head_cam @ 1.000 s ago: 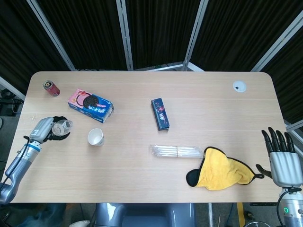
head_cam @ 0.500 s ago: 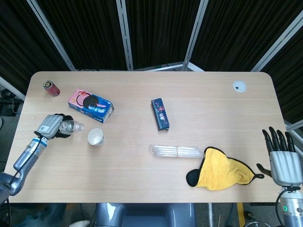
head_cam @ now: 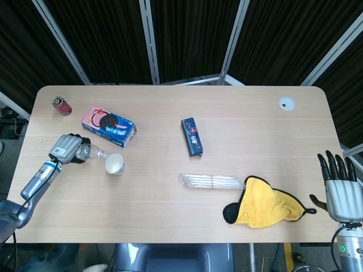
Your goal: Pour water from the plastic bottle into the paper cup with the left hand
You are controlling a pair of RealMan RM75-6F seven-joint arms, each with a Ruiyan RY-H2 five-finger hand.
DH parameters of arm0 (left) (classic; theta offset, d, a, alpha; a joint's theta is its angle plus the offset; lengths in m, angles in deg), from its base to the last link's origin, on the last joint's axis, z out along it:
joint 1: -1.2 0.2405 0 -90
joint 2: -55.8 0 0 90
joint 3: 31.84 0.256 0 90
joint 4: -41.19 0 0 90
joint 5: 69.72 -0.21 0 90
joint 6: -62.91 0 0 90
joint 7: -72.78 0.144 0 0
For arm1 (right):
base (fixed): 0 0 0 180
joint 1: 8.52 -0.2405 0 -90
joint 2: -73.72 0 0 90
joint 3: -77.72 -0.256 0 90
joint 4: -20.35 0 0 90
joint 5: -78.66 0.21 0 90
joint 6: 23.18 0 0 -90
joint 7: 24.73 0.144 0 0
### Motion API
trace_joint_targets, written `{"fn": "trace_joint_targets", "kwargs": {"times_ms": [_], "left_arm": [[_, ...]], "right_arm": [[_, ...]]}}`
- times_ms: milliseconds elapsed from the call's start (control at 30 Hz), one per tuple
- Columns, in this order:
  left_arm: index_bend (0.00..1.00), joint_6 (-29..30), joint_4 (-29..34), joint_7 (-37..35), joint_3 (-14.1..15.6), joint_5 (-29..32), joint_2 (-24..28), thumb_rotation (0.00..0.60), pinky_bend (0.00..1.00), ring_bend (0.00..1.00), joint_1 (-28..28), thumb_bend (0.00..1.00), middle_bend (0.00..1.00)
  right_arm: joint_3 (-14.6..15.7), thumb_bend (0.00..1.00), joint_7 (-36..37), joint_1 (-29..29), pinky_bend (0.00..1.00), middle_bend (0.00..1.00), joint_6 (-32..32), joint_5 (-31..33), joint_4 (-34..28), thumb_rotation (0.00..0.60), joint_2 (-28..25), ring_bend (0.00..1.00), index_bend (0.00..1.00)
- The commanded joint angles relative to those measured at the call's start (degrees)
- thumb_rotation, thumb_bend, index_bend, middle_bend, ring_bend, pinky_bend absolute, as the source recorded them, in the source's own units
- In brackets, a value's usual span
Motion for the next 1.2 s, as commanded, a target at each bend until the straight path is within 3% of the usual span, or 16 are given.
{"fn": "trace_joint_targets", "kwargs": {"times_ms": [33, 1200], "left_arm": [[0.62, -0.69, 0.88, 2.15, 0.42, -0.20, 0.69, 0.600, 0.38, 0.38, -0.41, 0.45, 0.51], [0.62, -2.42, 4.48, 19.58, -0.50, 1.78, 2.54, 0.600, 0.38, 0.38, -1.59, 0.46, 0.51]], "right_arm": [[-0.02, 0.00, 0.05, 0.02, 0.00, 0.00, -0.02, 0.07, 0.02, 0.600, -0.03, 0.00, 0.00], [-0.12, 0.00, 1.15, -0.03, 0.00, 0.00, 0.25, 0.58, -0.14, 0.600, -0.61, 0.00, 0.00]]}}
